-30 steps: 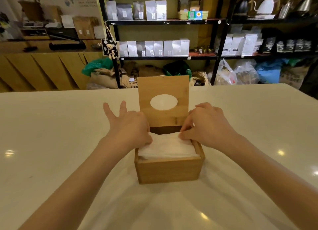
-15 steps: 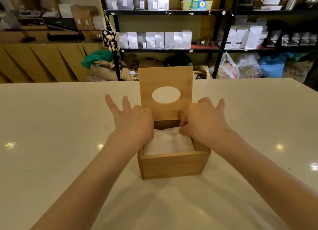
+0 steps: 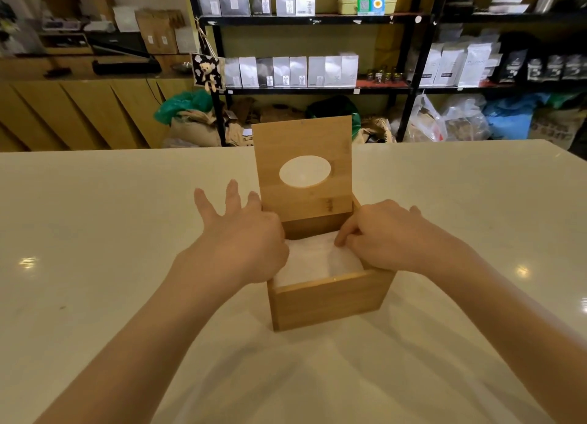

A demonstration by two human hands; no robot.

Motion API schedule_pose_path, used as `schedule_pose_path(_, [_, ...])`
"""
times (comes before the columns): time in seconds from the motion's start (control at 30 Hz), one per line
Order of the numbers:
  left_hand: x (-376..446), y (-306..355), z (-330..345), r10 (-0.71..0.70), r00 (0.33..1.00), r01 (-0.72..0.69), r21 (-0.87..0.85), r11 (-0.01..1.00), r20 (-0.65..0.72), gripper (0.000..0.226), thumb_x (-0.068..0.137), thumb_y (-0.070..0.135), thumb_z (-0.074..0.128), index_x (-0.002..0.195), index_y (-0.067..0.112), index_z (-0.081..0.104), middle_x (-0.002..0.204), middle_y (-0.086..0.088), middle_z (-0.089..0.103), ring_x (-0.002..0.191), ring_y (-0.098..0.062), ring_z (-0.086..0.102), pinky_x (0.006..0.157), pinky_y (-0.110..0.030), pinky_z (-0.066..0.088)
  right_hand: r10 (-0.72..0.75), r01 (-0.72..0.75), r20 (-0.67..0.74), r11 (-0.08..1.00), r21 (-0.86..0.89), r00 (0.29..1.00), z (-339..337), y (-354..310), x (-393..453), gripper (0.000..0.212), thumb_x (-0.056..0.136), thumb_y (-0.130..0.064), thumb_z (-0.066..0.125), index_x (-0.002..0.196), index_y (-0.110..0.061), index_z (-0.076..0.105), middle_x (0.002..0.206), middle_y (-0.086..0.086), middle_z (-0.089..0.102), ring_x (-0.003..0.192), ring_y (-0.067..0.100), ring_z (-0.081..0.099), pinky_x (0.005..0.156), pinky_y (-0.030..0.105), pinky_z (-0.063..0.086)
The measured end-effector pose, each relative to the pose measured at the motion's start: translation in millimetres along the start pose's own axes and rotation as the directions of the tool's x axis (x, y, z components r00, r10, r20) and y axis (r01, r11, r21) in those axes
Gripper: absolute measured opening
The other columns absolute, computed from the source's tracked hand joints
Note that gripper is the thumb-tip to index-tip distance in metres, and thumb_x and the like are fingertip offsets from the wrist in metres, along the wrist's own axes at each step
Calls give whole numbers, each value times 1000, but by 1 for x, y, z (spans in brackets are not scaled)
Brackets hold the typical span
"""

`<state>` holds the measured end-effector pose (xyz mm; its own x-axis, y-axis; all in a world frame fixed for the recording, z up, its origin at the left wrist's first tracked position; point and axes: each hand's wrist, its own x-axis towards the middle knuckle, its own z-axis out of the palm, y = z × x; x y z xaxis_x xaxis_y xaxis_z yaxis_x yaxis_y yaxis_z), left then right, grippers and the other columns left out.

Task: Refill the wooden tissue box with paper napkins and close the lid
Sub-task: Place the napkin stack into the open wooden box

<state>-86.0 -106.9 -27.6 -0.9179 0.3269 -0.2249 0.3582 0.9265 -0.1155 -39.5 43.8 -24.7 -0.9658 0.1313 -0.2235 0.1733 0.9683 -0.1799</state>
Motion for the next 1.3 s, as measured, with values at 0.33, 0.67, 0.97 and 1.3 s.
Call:
schedule_pose_path(0.33, [12, 2, 5, -66, 997, 58, 147, 987, 49, 38, 94, 30, 36, 129, 32, 49, 158, -6, -4, 138, -38, -26, 98, -71, -20, 37, -42, -21, 951, -308, 999, 4, -8, -4, 29, 88, -15, 34, 61, -17, 42, 70, 1, 42, 95, 28, 41, 104, 71, 2])
schedule_pose_path(0.67, [-12, 4, 12, -69, 996, 75, -114, 991, 54, 71, 87, 64, 12, 81, 20, 67, 136, -7, 49, 143, -33, 6, 109, -63, -4, -5, -4, 124, 998, 69, 992, -8, 0, -22, 50, 93, -36, 20, 98, -18, 66, 104, 2, 61, 96, 21, 49, 109, 59, 13])
schedule_pose_path(0.97, [-24, 11, 25, -95, 986, 80, -112, 991, -136, 84, 81, 70, 3, 93, 23, 71, 136, -3, 52, 144, -24, 11, 110, -60, -5, 25, -33, -69, 993, -115, 997, 7, -10, -27, 49, 94, -40, 12, 80, -18, 53, 92, 6, 55, 110, 32, 50, 106, 71, -2])
schedule_pose_path(1.3, [-32, 2, 25, -107, 986, 85, -163, 983, -128, 62, 88, 63, 20, 106, 28, 68, 148, -2, 37, 144, -23, 9, 113, -55, -1, -88, 97, -104, 991, 88, 991, 24, -5, -36, 41, 93, -36, 16, 88, -18, 53, 110, 8, 61, 111, 30, 48, 108, 64, 11])
